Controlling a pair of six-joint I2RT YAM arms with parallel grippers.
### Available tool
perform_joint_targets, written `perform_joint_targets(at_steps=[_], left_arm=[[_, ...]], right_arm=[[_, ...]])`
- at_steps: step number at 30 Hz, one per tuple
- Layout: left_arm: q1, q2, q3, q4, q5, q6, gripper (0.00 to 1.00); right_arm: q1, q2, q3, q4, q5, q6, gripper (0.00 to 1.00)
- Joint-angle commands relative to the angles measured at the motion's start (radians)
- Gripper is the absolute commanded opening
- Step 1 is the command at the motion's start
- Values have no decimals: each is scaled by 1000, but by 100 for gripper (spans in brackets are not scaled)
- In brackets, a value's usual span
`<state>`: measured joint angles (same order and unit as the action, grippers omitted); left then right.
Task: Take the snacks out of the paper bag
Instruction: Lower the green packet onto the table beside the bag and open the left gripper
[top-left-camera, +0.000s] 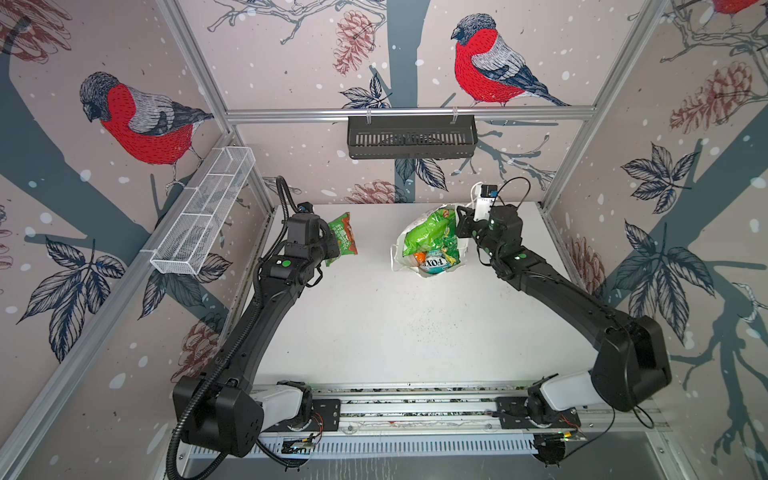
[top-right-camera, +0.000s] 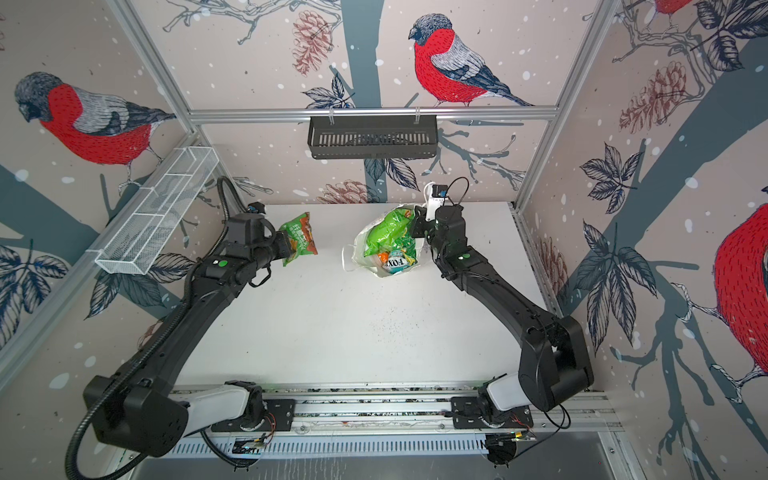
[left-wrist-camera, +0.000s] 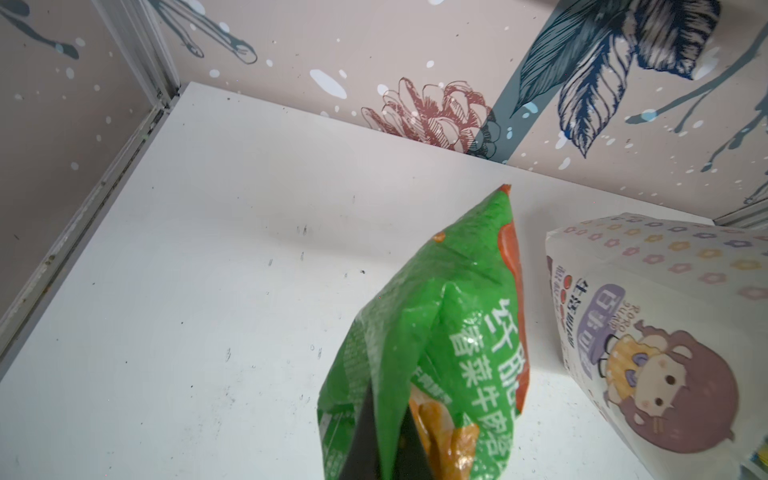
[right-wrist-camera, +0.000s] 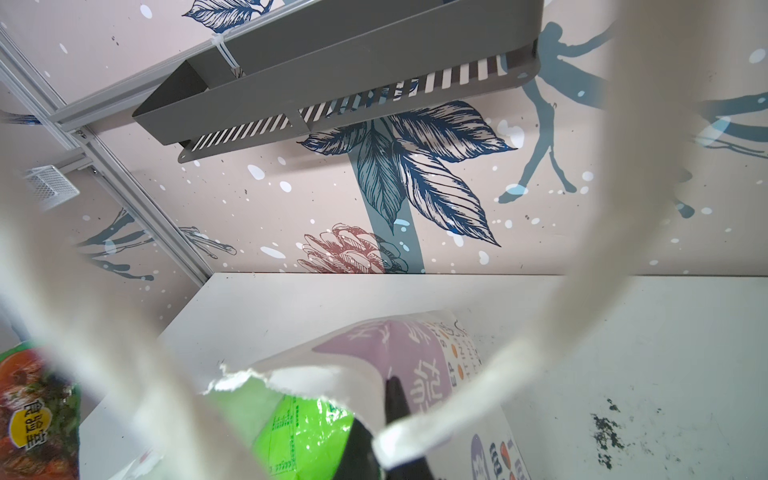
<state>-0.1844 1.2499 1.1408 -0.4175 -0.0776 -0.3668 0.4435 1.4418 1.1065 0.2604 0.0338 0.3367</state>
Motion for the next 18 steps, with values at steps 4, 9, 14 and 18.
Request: perform_joint_targets(at_steps=[4,9,14,18], left_arm=[[64,39,-55,81,55,-13,0],[125,94,-68,64,30,-11,0],[145,146,-48,22,8,4,0],[147,183,-50,12,5,20,0]], right_arm=[[-3,-12,-7,77,-1,5,0],[-6,-10,-8,80,-9,8,0],[-10,-12,-16,88,-13,12,0],[-16,-13,-25,93,-17,18,0]])
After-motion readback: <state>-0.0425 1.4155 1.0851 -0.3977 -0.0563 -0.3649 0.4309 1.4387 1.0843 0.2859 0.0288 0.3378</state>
